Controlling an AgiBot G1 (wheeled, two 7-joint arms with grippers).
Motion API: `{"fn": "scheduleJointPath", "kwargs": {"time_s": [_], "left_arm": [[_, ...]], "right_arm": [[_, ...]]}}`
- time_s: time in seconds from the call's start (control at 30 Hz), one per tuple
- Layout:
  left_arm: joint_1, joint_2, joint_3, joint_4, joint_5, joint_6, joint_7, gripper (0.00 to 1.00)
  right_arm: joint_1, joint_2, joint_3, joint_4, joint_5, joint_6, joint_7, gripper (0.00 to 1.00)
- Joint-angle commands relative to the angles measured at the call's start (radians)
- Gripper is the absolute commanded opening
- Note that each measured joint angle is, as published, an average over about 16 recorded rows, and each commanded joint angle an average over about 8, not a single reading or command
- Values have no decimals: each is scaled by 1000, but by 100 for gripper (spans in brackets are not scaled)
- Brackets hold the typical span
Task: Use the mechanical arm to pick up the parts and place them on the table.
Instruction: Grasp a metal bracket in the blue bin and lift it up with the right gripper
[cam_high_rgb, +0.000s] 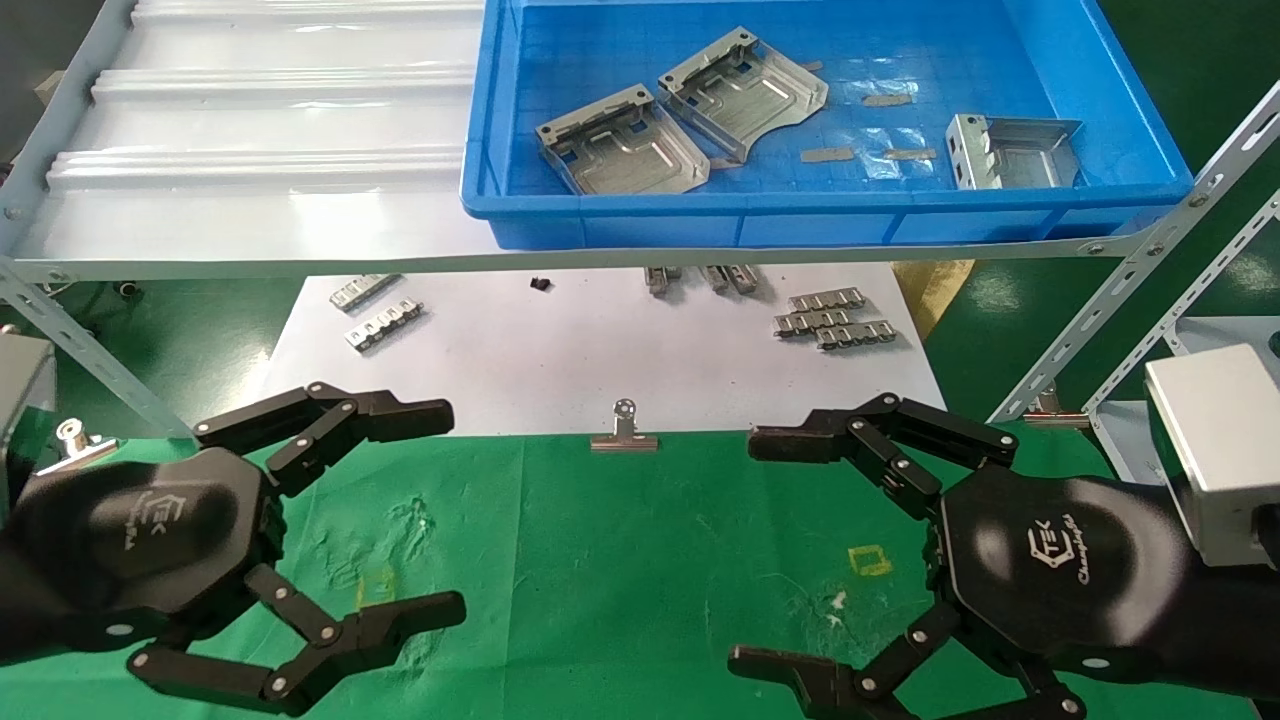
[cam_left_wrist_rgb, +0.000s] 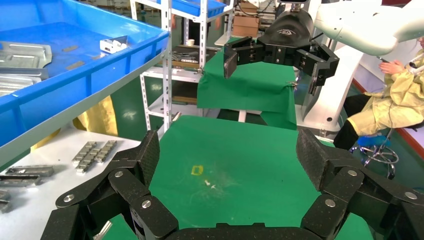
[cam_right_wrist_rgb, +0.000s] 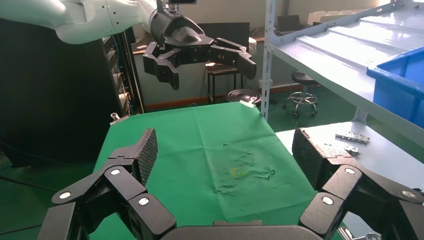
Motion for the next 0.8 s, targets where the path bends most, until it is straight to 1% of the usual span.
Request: {"fn": "scheduleJointPath", "kwargs": {"time_s": [0.03, 0.1, 0.8], "left_arm": [[0, 0, 0, 0, 0, 0, 0, 25], [0, 0, 0, 0, 0, 0, 0, 0], [0, 0, 0, 0, 0, 0, 0, 0]], "right_arm": [[0, 0, 0, 0, 0, 0, 0, 100], [0, 0, 0, 0, 0, 0, 0, 100], [0, 0, 0, 1, 0, 0, 0, 100]]}}
